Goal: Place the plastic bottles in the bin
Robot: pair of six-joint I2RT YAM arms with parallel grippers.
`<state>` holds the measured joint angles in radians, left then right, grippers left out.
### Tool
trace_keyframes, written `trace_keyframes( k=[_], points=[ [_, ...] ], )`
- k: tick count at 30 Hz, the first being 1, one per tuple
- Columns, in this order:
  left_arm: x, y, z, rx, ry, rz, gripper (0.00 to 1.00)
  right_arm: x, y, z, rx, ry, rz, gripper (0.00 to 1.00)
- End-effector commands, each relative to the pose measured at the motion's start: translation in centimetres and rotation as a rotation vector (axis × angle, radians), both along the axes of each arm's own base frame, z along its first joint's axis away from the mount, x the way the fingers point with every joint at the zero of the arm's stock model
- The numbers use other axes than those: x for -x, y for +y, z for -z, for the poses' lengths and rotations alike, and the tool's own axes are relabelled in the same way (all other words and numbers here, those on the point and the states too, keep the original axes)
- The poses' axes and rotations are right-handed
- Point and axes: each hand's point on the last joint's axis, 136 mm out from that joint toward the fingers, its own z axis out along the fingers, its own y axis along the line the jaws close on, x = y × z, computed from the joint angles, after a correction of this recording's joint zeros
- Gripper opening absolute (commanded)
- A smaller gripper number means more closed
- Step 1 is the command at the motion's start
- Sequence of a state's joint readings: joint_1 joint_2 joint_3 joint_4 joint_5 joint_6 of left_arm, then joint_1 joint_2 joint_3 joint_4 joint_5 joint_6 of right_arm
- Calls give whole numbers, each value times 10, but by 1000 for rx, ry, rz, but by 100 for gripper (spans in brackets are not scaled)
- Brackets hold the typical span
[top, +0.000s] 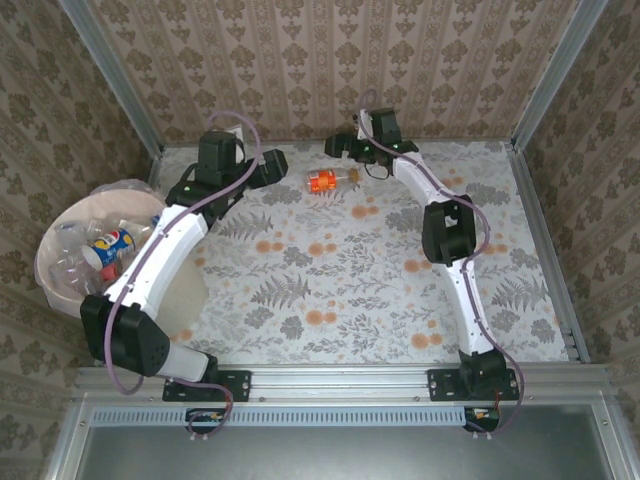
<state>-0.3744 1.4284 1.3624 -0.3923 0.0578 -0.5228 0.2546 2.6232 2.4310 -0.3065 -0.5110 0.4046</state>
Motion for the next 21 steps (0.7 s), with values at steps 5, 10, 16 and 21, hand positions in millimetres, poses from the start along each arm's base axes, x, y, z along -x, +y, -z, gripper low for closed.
trace_keyframes(
  k=[5, 10, 16, 21],
  points=[
    [-19, 4, 38, 52, 75, -124, 100, 16, 9, 43, -11, 232, -16, 100],
    [-27, 4, 66, 85, 155, -183, 100, 46, 22, 47, -9, 318, -119, 100],
    [-33, 9, 84, 95, 187, -211, 100, 75, 28, 47, 126, 293, -236, 100],
    [-42, 25, 109, 121, 233, -264, 100, 87, 41, 56, 208, 275, -276, 100]
  ],
)
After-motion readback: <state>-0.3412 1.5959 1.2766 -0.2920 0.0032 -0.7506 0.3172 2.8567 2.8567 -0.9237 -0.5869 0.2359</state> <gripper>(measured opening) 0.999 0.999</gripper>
